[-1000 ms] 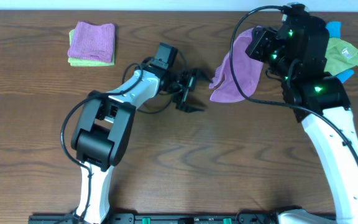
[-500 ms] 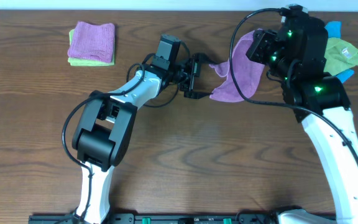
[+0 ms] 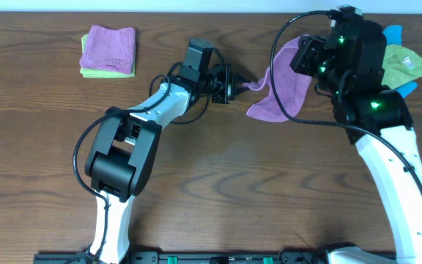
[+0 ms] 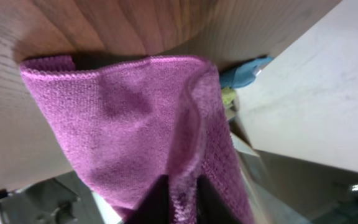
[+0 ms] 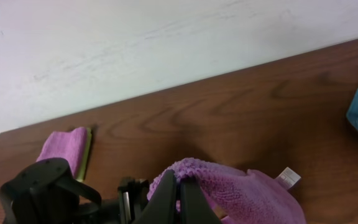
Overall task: Fold the cloth
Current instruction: 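Raise and stretch the cloth between both grippers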
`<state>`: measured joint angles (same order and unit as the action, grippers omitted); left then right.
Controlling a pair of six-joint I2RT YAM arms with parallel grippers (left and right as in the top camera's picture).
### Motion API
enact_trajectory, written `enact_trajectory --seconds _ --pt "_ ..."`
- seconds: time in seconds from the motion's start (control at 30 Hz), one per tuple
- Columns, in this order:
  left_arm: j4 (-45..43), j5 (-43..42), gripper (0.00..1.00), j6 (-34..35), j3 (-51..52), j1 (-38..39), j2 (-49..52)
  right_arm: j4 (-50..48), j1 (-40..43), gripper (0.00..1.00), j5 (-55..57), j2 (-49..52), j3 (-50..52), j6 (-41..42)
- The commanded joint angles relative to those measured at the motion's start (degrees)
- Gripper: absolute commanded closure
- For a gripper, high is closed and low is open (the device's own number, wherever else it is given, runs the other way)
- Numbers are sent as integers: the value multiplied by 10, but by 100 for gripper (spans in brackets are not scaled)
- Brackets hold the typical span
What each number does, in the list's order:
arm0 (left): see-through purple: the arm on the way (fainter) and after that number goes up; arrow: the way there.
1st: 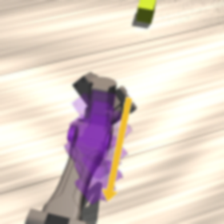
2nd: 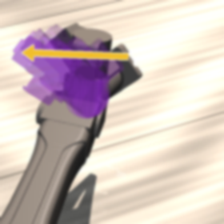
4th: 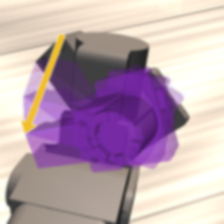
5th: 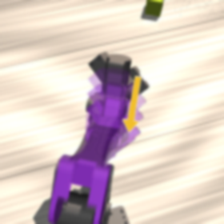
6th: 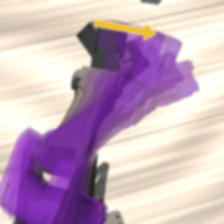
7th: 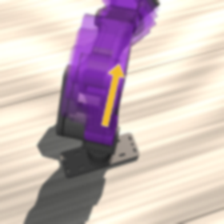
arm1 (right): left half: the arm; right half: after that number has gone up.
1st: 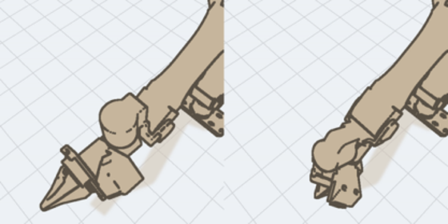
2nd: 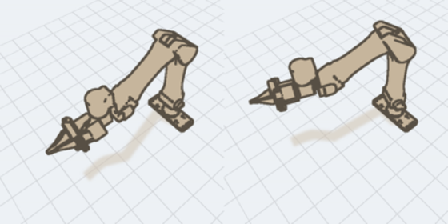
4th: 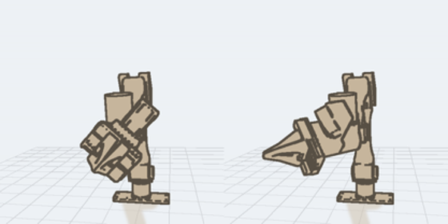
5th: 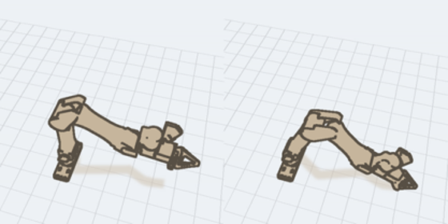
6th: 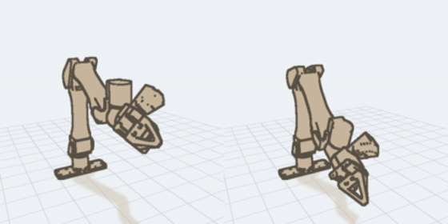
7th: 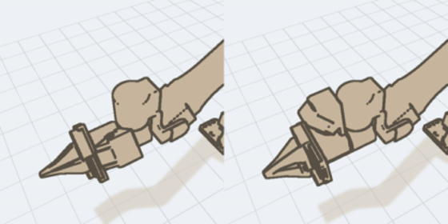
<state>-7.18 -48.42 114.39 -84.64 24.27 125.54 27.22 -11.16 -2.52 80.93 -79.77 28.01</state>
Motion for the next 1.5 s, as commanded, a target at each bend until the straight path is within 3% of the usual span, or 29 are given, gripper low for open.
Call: enact_trajectory --seconds 0.0,0.27,0.5,1.0,1.47 --pt "-8 10 94 0 -5 2 0 0 2 98 8 -10 -12 -9" --pt "-43 10 94 -10 -5 2 0 0 1 98 6 -10 -12 -9" --pt "-182 -42 94 -68 -5 -40 -1 -19 -13 99 -16 -10 -12 -9" --pt "-200 -142 94 -115 -14 -182 -4 -86 -12 98 27 31 -12 -101" --pt "-196 -192 94 -138 -149 -207 -35 -161 -13 99 -16 75 -12 -92"
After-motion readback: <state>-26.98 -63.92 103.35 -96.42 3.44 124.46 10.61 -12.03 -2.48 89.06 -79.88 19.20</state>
